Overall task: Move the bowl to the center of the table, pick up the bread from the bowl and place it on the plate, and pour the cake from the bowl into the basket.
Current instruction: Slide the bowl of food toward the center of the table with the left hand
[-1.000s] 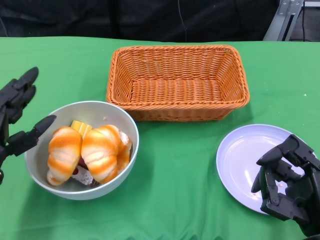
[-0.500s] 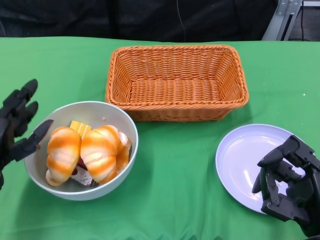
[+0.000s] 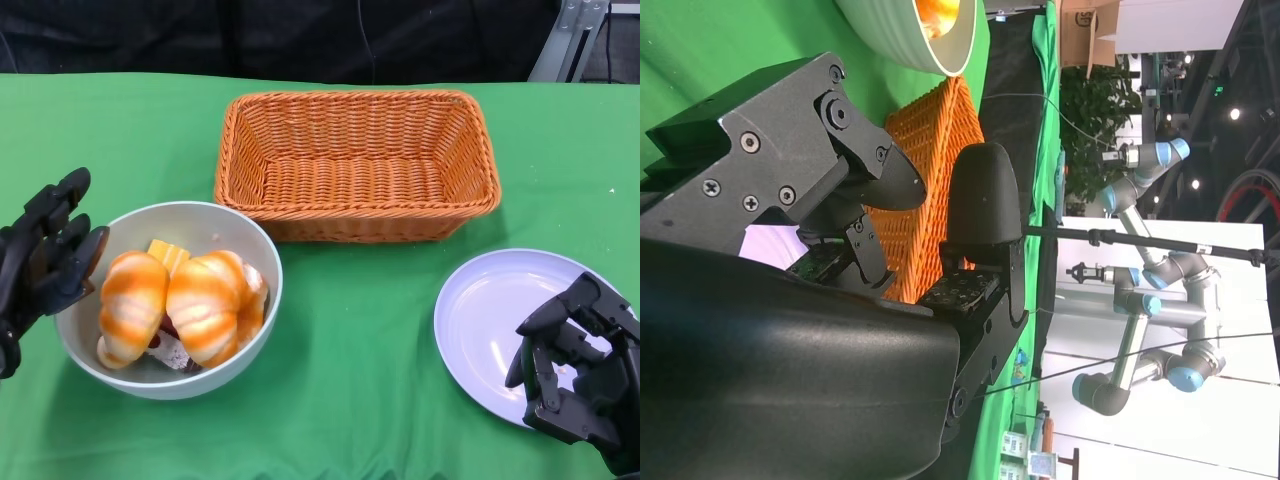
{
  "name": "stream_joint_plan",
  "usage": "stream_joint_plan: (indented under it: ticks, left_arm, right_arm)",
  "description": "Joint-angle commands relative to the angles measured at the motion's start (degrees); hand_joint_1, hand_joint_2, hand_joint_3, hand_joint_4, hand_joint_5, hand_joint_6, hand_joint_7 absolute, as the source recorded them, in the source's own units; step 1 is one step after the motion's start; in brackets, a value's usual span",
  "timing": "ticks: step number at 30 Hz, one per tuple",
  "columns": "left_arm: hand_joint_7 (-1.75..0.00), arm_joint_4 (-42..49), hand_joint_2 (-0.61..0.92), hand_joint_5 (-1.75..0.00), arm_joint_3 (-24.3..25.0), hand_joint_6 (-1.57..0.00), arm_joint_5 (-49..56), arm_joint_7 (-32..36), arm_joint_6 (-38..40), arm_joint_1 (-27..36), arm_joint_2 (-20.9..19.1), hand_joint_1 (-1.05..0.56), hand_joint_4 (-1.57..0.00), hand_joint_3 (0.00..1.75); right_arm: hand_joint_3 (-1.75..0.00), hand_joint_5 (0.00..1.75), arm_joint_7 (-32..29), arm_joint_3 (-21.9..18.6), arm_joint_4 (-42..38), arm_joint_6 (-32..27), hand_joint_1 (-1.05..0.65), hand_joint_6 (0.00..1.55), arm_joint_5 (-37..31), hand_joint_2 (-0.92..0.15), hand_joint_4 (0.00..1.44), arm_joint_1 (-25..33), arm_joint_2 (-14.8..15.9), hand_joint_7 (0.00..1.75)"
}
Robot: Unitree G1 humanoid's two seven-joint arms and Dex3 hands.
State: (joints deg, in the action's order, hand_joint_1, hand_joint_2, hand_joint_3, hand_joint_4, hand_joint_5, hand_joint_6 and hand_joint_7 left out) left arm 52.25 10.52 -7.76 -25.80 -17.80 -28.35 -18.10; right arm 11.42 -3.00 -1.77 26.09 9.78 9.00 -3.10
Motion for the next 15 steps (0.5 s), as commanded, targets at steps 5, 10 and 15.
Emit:
stream_joint_plan:
  ticks: [5, 10, 15]
  left_arm:
    - [-0.01, -3.3, 0.92, -0.02, -0.8, -0.04, 0.3, 1.8, 2.8, 2.4, 1.4, -0.88, -0.04, 0.65]
    - [0.0, -6.6, 0.92, 0.0, -2.1, -0.02, 1.1, 2.1, 6.1, 3.6, 1.4, -0.87, 0.0, 0.66]
    - [0.0, -10.2, 0.92, 0.0, -3.5, 0.0, 1.7, 2.6, 10.2, 4.7, 1.4, -0.85, 0.0, 0.67]
  right_arm:
    - [-1.27, 1.73, -0.3, -0.2, 0.9, -0.2, 0.01, 0.66, 0.3, -0.54, 0.78, 0.2, 0.6, 1.53]
    - [-1.26, 1.73, -0.4, -0.2, 1.1, -0.5, 0.02, 0.65, 0.1, -0.55, 0.77, 0.2, 0.7, 1.52]
    - [-1.24, 1.72, 0.0, -0.2, 1.0, -0.4, 0.02, 0.65, 0.5, -0.56, 0.77, 0.2, 0.7, 1.52]
